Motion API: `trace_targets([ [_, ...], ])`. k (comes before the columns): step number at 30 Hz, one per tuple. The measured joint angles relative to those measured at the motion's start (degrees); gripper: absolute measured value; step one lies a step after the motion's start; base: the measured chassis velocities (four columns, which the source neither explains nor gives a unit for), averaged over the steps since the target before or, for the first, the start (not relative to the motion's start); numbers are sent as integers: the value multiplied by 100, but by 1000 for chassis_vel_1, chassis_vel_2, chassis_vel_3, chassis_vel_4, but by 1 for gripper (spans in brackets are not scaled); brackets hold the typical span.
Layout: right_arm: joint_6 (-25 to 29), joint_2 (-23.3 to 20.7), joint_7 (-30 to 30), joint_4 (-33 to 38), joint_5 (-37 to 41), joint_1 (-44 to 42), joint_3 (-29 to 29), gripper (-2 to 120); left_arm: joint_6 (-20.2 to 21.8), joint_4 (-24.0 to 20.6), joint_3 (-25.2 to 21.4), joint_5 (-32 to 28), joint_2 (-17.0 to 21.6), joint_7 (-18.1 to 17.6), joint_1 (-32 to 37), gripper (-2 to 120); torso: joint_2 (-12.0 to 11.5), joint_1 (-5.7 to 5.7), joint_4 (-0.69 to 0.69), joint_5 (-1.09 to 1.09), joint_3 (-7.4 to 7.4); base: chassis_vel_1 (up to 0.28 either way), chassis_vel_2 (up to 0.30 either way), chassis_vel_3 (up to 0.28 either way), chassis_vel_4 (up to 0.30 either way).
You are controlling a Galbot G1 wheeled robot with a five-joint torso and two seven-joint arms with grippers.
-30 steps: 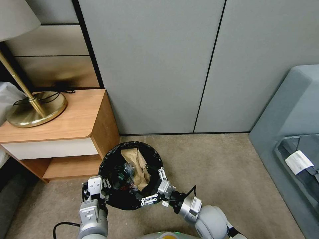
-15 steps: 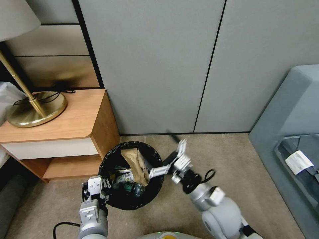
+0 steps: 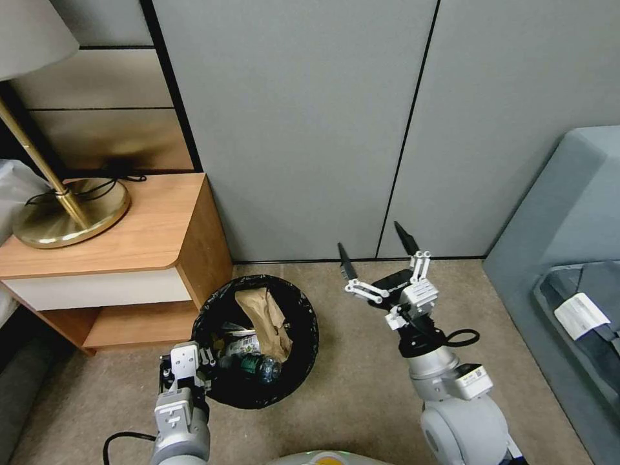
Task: Pick up the trash bin, then pick up the garbage from the floor and place it into the trash bin.
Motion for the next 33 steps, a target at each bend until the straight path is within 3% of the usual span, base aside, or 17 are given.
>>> trace_targets([
  [21, -153, -107, 71, -270, 191, 281, 158, 100, 0, 0, 8, -4, 0, 16, 0, 1, 0, 0, -4, -3, 0, 14, 16, 19, 18],
  [33, -237, -84, 102, -203, 206, 253, 137, 100, -1, -7, -40, 39, 0, -77, -4, 1, 0, 0, 10, 9, 0, 90, 82, 78, 86],
])
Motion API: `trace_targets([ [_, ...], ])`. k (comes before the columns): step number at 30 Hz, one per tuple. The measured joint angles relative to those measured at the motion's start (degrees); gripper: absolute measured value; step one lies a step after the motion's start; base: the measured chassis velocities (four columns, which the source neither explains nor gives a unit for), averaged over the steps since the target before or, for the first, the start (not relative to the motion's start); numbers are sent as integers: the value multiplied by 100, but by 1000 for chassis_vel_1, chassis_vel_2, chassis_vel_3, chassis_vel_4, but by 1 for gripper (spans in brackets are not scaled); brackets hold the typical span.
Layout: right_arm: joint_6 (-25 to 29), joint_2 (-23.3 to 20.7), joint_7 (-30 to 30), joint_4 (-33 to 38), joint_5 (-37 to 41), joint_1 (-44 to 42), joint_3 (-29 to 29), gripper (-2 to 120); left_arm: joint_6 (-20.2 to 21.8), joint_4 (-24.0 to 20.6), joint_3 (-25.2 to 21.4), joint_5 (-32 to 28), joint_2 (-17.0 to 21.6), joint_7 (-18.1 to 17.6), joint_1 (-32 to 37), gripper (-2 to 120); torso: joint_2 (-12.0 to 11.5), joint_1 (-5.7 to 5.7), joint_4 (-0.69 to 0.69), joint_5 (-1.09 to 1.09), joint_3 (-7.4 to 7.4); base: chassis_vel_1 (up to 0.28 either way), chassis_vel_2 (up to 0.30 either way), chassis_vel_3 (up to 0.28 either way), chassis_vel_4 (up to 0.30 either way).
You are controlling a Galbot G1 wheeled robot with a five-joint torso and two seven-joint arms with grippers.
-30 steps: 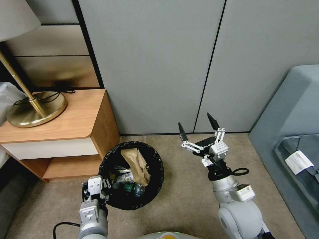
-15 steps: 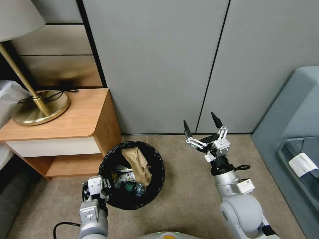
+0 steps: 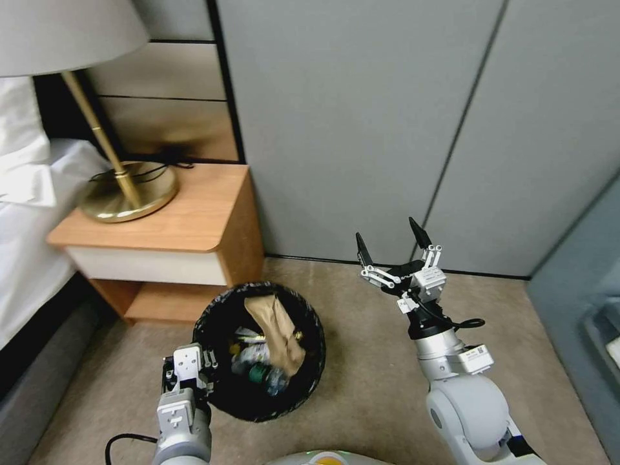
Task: Pick up the trash bin, then pick up the garbage from the floor and place it into the trash bin.
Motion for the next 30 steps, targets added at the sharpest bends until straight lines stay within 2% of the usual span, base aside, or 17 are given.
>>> trace_targets([
  [2, -26, -2, 11, 18, 14, -2, 9, 100, 4, 1, 32, -25, 0, 56, 7, 1, 0, 0, -10, -13, 1, 29, 24, 14, 3],
  [4, -37, 0, 14, 18, 15, -2, 10, 100, 2, 0, 19, -15, 1, 30, -1, 1, 0, 0, -13, -5, 0, 0, 0, 0, 0],
  [30, -114, -16, 3, 24, -20, 12, -44, 100, 1, -1, 41, -38, 0, 83, 4, 1, 0, 0, -10, -9, 0, 16, 17, 15, 13],
])
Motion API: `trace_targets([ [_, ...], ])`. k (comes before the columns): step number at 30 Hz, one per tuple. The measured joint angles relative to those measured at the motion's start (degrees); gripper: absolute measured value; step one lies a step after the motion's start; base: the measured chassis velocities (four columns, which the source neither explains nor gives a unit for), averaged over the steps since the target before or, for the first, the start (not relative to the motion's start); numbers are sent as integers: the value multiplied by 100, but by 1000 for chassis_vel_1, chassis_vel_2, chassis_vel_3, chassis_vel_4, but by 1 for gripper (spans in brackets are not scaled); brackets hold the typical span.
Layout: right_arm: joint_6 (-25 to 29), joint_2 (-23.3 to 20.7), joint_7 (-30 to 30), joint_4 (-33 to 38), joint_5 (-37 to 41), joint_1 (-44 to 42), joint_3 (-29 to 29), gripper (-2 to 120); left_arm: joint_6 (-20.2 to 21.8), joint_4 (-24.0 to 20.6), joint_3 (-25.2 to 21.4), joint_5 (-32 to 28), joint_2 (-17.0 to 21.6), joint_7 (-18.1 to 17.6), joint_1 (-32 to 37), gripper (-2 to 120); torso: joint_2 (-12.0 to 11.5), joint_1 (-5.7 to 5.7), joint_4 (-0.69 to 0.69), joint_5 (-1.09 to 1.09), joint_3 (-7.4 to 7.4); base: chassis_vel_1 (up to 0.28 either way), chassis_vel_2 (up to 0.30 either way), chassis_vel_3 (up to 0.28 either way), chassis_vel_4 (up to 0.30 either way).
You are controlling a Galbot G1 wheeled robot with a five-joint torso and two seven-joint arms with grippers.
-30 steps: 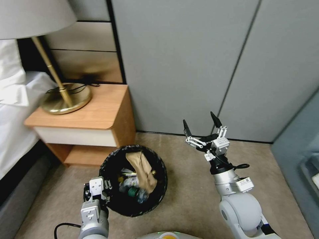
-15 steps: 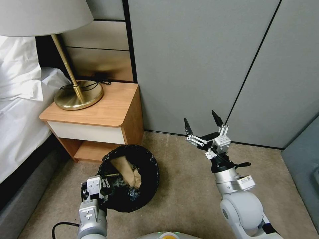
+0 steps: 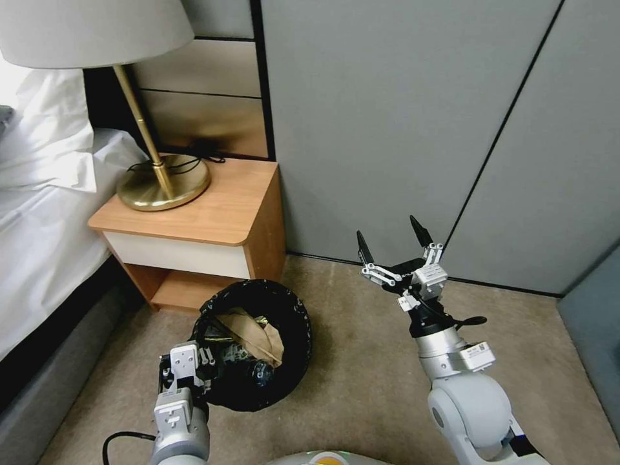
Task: Pick up the trash bin, then pick up the garbage from the floor and place it into the trash bin.
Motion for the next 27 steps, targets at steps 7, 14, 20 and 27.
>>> trace_targets([
  [7, -18, 2, -3, -12, -7, 17, -45, 100, 0, 1, -1, -1, 0, 0, 0, 1, 0, 0, 0, 0, 0, 91, 92, 87, 75],
  [14, -26, -3, -3, -10, -7, 20, -31, 100, 0, 2, -2, -1, 0, -2, 0, 1, 0, 0, 1, 0, 0, 88, 87, 90, 90],
  [20, -29, -5, -2, 12, -7, 21, -10, 100, 0, 4, -1, -2, 0, -3, 0, 1, 0, 0, 0, 0, 0, 76, 79, 79, 85],
  [27, -75, 6, 35, 282, -141, -153, 20, 100, 0, 6, -1, -1, 0, -5, 0, 1, 0, 0, 0, 0, 0, 124, 108, 128, 123],
])
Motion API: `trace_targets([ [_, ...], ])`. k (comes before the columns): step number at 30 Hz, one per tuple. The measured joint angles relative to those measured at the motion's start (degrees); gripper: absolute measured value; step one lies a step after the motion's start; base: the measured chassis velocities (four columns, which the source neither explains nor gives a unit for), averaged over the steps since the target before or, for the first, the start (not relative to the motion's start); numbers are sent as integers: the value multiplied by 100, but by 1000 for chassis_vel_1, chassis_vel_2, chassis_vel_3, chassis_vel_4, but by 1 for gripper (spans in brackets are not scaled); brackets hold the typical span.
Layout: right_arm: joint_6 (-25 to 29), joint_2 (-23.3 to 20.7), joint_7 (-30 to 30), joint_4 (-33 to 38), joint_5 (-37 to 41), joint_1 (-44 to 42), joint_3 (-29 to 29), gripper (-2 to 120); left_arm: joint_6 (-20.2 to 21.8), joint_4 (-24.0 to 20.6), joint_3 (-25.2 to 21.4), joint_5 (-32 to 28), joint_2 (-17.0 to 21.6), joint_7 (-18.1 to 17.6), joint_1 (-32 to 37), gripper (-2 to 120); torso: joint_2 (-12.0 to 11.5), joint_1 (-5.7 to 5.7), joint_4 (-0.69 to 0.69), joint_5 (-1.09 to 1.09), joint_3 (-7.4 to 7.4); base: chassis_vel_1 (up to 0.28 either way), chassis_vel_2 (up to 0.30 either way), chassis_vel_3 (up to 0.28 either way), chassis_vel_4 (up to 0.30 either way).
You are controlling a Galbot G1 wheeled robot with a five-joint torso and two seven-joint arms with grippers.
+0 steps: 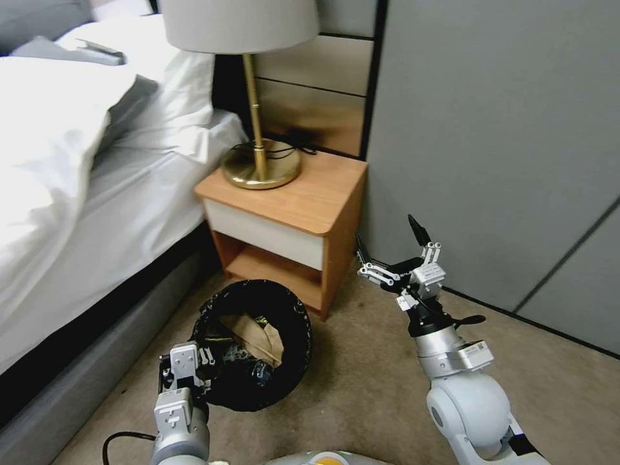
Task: Pick up the trash bin, then pick up the garbage from the floor and place it into the trash bin.
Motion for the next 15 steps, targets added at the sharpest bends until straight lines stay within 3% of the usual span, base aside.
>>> trace_targets([
  [15, 296, 45, 19, 551, -619, -1129, -229, 100, 0, 2, 0, 0, 0, -2, 0, 1, 0, 0, 0, 0, 0, 132, 123, 126, 120],
])
